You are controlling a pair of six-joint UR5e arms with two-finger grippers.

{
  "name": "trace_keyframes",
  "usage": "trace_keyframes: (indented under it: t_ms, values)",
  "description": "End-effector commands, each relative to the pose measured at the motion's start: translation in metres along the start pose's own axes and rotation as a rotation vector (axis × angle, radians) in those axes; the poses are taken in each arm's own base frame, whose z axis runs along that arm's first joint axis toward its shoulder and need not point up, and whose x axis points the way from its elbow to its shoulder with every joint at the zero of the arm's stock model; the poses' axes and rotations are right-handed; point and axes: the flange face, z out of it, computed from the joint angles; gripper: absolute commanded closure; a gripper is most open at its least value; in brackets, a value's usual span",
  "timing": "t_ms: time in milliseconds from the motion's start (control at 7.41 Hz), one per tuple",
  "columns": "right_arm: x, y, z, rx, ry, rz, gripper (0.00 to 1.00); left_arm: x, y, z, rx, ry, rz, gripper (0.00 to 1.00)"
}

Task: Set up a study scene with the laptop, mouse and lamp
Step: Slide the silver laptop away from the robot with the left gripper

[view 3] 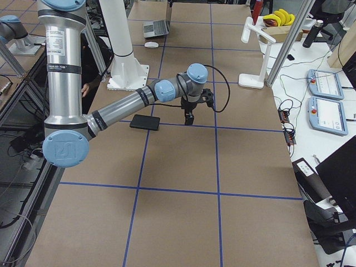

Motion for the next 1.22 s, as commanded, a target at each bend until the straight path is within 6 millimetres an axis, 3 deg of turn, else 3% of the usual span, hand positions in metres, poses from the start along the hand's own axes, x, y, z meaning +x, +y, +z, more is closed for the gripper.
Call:
trace_keyframes:
  t_ms: [0, 270, 540, 1080]
  values:
    - [0.007, -0.001, -0.001, 0.002, 0.003, 0.016, 0.0, -0.017, -0.008, -0.007, 0.018, -0.036, 0.007, 0.88]
    - [0.011, -0.001, 0.003, -0.006, 0.007, 0.022, 0.0, -0.041, -0.026, -0.024, 0.023, -0.068, -0.017, 0.87]
    - [0.015, -0.003, 0.008, -0.015, 0.007, 0.023, 0.0, -0.066, -0.06, -0.04, 0.023, -0.101, -0.002, 0.87]
    - [0.02, -0.002, 0.011, -0.022, 0.01, 0.042, 0.0, -0.145, -0.154, -0.065, 0.031, -0.132, 0.031, 0.87]
